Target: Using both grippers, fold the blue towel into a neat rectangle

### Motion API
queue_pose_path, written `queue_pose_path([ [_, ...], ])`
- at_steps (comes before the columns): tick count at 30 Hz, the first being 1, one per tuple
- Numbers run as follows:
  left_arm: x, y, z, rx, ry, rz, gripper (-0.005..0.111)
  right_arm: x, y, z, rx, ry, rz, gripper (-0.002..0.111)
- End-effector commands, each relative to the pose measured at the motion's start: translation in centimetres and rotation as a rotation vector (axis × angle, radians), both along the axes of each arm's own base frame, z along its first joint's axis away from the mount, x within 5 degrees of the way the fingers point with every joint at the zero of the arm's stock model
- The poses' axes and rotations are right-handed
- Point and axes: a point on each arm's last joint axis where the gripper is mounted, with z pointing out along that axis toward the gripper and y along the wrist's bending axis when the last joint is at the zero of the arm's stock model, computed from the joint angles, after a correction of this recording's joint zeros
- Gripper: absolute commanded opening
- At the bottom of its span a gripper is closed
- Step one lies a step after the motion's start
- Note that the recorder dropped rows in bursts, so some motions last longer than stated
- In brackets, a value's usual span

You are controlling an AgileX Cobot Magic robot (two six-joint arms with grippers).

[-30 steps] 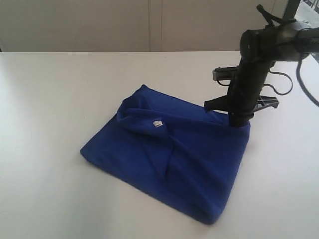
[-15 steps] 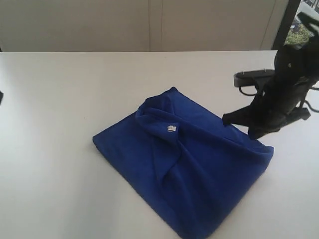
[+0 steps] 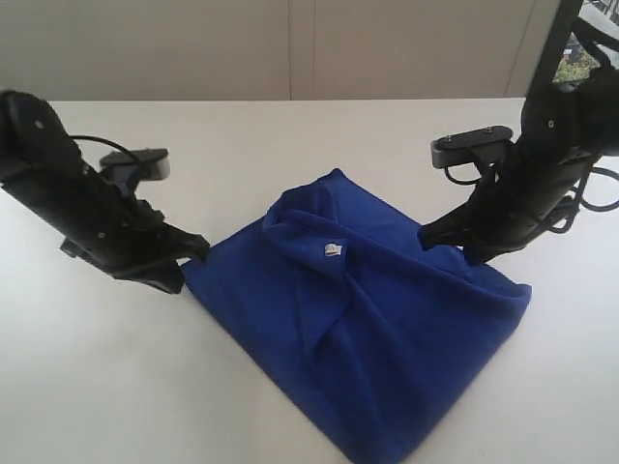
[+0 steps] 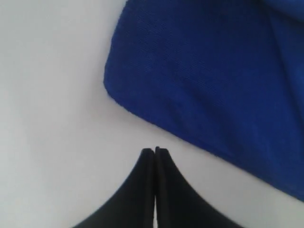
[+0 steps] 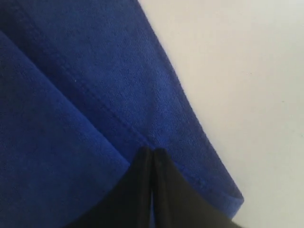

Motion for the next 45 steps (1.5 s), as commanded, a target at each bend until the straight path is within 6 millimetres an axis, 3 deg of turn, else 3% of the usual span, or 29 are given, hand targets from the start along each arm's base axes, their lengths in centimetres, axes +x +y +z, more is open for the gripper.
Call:
queue_pose_path([
  [1, 1.4, -1.5, -2.3, -0.016, 0.007, 0.047, 0.0, -0.4, -0.1, -0.8, -0.006, -0.001, 0.041, 0.0],
  [7, 3.2, -2.3, -2.3, -0.044, -0.027, 0.077, 0.0, -0.7, -0.1, -1.3, 0.002, -0.008, 0.036, 0.0],
  [12, 4.8, -3.0, -5.2, 0.002, 0.021, 0.017, 0.0, -1.3, -0.4, -2.5, -0.023, 0.032, 0.025, 0.0],
  [21, 10.0, -3.7, -5.4, 0.048, -0.141, -0.032, 0.0, -3.4, -0.7, -4.1, -0.01, 0.176, -0.087, 0.0],
  [26, 12.1, -3.6, -5.1, 0.05, -0.19, -0.055, 0.0, -4.5, 0.3, -4.1, 0.042, 0.264, -0.122, 0.0],
  [32, 12.4, -4.1, -2.5, 0.035, -0.178, -0.121, 0.0, -4.2, 1.1, -3.3, 0.069, 0.196, -0.116, 0.0],
  [38, 11.8, -4.0, 3.2, 0.034, -0.232, -0.184, 0.0, -4.0, 1.0, -1.1, 0.095, 0.093, -0.109, 0.0],
  [42, 9.8, -3.4, 7.1, 0.029, -0.223, -0.223, 0.0, -4.4, 0.7, 0.8, 0.095, 0.033, -0.089, 0.0],
  [45, 7.7, -3.3, 7.8, 0.019, -0.101, -0.241, 0.0, -4.6, 0.4, 2.0, 0.066, -0.007, -0.057, 0.0],
])
